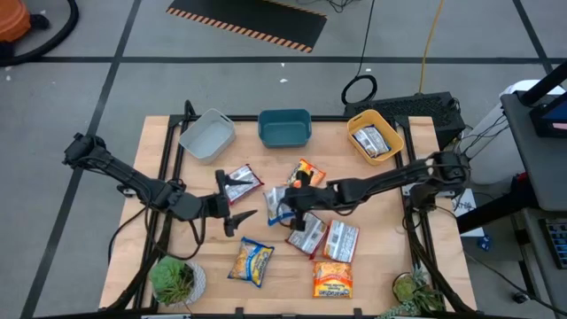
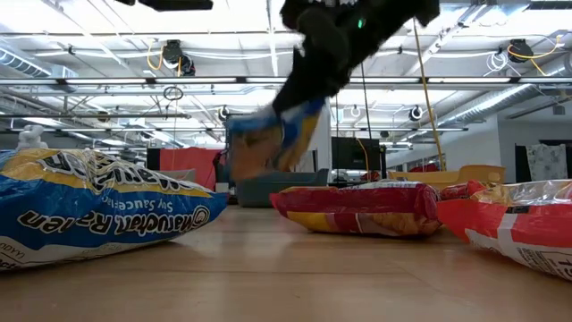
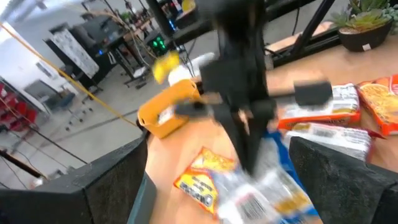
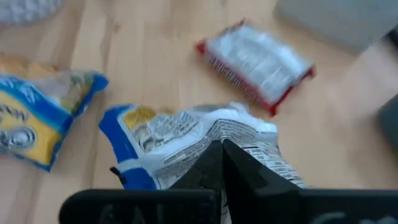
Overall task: Sort Maruchan noodles
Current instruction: Put the top blue noodle pack into the yellow bin
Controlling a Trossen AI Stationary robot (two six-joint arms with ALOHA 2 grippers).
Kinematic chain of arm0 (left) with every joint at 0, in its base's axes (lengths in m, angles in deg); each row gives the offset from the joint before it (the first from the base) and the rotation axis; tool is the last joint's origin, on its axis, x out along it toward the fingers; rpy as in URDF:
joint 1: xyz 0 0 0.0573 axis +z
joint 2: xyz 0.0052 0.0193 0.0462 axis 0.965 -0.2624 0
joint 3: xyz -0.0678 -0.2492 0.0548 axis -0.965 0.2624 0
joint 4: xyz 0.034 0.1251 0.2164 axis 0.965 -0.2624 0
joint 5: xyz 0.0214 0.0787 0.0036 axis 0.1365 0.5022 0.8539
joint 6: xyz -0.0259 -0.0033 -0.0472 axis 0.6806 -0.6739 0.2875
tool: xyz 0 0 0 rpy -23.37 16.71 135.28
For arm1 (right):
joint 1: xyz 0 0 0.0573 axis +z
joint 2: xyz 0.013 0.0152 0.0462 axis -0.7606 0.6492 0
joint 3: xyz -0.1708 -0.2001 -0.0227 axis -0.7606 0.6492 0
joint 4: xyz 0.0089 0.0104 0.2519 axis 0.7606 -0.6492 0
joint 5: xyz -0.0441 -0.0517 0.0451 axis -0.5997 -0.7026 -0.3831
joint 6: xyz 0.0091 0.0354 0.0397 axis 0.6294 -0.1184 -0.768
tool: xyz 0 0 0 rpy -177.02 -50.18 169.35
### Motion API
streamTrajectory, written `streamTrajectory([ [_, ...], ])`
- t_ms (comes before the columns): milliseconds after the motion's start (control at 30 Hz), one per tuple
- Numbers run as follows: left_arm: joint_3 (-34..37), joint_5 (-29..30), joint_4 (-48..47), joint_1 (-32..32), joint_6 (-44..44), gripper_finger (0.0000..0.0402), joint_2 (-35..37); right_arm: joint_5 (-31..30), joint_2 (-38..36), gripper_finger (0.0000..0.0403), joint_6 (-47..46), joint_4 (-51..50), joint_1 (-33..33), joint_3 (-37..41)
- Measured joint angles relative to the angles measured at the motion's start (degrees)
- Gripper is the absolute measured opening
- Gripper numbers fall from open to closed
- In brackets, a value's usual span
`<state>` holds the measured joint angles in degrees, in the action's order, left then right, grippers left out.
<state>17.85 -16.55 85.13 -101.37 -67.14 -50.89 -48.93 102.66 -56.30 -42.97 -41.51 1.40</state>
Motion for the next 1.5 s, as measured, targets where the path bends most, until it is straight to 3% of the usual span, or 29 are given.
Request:
streamTrajectory([
  [367,0.0,0.0,-7.98,-4.04,16.38,0.0395,-0.04,-17.47,-11.49,0.0,8.23,0.52,-0.06,0.0],
  [600,0.0,0.02,-13.87,-6.73,27.97,0.0395,-0.15,-23.93,-16.61,0.0,14.34,1.03,-0.07,-0.02],
  [1067,0.0,0.07,-21.16,-11.97,45.7,0.0395,-0.17,-24.06,-19.56,0.0,23.88,7.21,-2.74,-0.07],
  [1367,0.0,0.63,-22.36,-12.71,45.95,0.0395,-0.17,-24.33,-19.64,0.0,21.83,3.64,-5.19,-0.07],
  [1500,0.0,0.67,-22.35,-11.53,42.81,0.0395,-0.17,-28.66,-19.64,0.0,19.86,-0.85,-4.92,-0.07],
])
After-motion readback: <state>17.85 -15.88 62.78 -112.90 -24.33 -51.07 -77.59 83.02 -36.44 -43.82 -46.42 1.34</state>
